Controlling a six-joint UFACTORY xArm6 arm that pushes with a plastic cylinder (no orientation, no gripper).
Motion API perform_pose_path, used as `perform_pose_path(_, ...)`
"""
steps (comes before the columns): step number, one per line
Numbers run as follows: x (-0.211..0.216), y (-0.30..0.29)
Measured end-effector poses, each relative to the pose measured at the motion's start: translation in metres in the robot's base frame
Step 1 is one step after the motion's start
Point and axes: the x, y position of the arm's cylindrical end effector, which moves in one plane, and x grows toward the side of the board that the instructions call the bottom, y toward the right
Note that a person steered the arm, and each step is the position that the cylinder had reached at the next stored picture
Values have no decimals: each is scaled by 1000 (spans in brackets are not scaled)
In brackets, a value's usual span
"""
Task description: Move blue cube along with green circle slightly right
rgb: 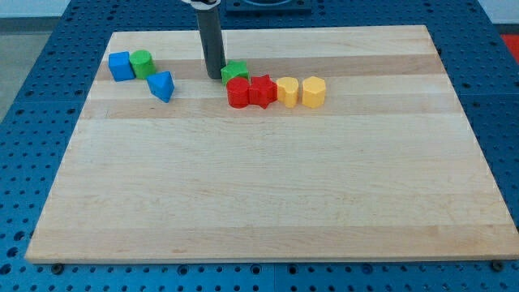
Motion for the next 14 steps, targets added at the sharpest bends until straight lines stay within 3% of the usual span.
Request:
perform_pose_path(1,-16,-17)
perform_pose_path(3,-65,-135)
perform_pose_path(4,-55,-178)
perform_pose_path(5,-42,-205)
perform_pose_path(7,63,-199)
perform_pose_path(8,82,-197)
perform_pose_path(10,63,-214)
perform_pose_path(12,-34,-169)
perform_pose_path(14,-50,-169)
